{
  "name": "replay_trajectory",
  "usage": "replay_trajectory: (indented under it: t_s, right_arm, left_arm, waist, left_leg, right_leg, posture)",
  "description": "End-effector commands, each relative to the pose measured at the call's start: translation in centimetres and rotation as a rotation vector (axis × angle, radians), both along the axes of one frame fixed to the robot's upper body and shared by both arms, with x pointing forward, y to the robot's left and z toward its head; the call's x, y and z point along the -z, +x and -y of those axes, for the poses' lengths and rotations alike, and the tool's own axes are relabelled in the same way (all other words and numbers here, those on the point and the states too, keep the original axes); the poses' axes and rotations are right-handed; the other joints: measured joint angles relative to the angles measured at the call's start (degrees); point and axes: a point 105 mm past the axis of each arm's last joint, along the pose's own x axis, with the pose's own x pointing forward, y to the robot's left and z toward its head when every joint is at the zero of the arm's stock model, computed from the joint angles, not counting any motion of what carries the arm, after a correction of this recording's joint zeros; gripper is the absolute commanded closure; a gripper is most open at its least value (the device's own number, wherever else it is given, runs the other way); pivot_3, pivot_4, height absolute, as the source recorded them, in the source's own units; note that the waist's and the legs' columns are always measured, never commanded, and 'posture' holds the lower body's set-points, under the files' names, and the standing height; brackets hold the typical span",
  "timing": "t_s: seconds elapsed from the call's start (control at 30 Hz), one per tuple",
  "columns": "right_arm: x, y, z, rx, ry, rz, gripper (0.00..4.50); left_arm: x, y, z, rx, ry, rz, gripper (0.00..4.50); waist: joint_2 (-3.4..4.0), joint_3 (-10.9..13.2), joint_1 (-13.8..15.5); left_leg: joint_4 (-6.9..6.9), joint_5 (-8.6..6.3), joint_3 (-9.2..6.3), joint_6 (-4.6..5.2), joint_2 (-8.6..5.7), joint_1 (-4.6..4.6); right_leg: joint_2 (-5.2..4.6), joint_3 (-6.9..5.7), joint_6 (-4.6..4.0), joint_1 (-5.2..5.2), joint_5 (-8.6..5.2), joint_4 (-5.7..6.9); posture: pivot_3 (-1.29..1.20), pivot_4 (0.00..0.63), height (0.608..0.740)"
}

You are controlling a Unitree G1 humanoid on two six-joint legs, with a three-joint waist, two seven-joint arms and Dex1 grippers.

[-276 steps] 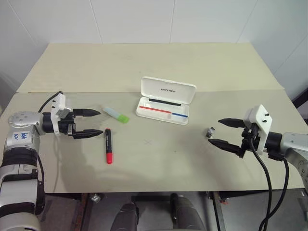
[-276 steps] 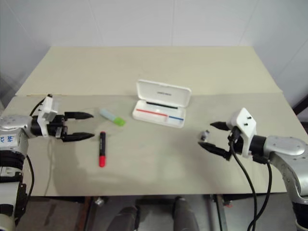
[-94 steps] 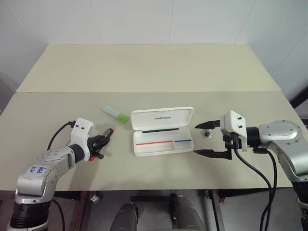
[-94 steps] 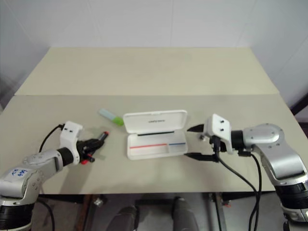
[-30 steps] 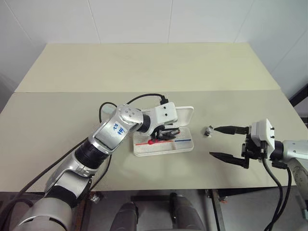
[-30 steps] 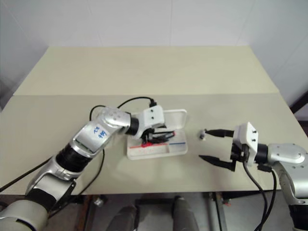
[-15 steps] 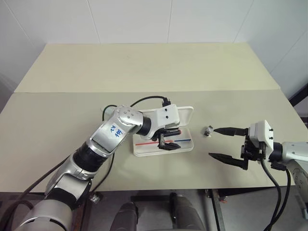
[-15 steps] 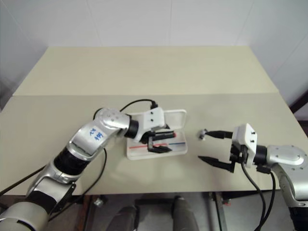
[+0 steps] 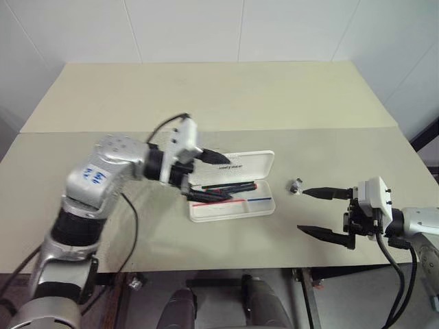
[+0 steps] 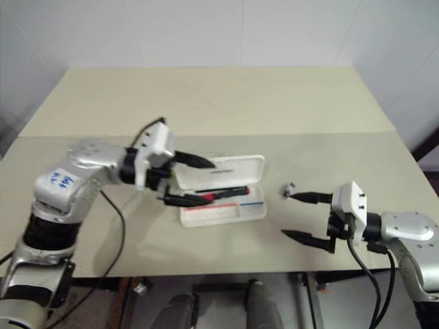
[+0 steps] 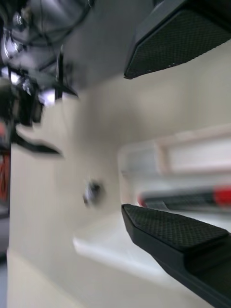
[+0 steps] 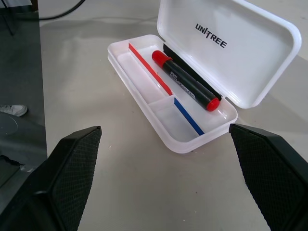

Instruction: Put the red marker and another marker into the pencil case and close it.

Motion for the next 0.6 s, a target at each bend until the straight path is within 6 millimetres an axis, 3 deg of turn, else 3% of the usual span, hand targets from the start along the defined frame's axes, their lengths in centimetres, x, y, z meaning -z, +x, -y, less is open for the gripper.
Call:
replay_trajectory:
  t_s: [0.03,0.17,0.33,0.43,0.6]
  right_arm:
    - [-1.6,0.2,0.2,-0.016,-0.003,0.058,0.00]
    - [-1.8,0.7,-0.2,-0.026,0.008,0.072,0.00]
    - [-1.7,0.9,-0.7,-0.023,0.022,0.075,0.00]
    - [-1.5,0.9,-0.8,-0.013,0.032,0.077,0.00]
    - [-1.1,0.7,-1.0,0.010,0.042,0.078,0.00]
  left_arm:
    - [-2.6,2.0,-2.1,-0.063,-0.003,0.145,0.03]
    - [-3.7,5.4,-5.0,-0.168,0.072,0.247,0.03]
    - [-3.3,8.7,-7.5,-0.234,0.189,0.312,0.03]
    - [-1.7,10.0,-8.6,-0.265,0.323,0.273,0.03]
    - [1.3,11.2,-9.1,-0.282,0.503,0.203,0.03]
  waist:
    - [-0.01,0.00,0.00]
    - [-0.01,0.00,0.07]
    - [-0.01,0.00,0.11]
    - [-0.01,0.00,0.10]
    - [-0.01,0.00,0.09]
  left_leg:
    - [0.00,0.02,0.03,0.03,-0.01,-0.02]
    - [0.07,0.05,0.09,0.09,0.00,-0.06]
    - [-0.02,0.06,0.12,0.09,0.00,-0.05]
    - [-0.08,0.03,0.13,0.14,0.00,-0.10]
    - [-0.08,-0.10,0.18,0.34,0.00,-0.14]
  right_leg:
    - [-0.02,0.01,-0.08,0.02,0.05,-0.10]
    - [-0.02,0.02,-0.16,0.08,0.18,-0.30]
    - [-0.03,0.01,0.12,0.07,0.36,-0.37]
    - [-0.03,0.00,0.71,0.04,0.67,-0.44]
    - [-0.04,0.01,0.78,0.02,0.68,-0.49]
  posture:
    - [0.00,0.150,0.740]
    - [0.00,0.150,0.740]
    - [0.00,0.150,0.740]
    - [0.00,0.150,0.740]
    - [0.00,0.150,0.740]
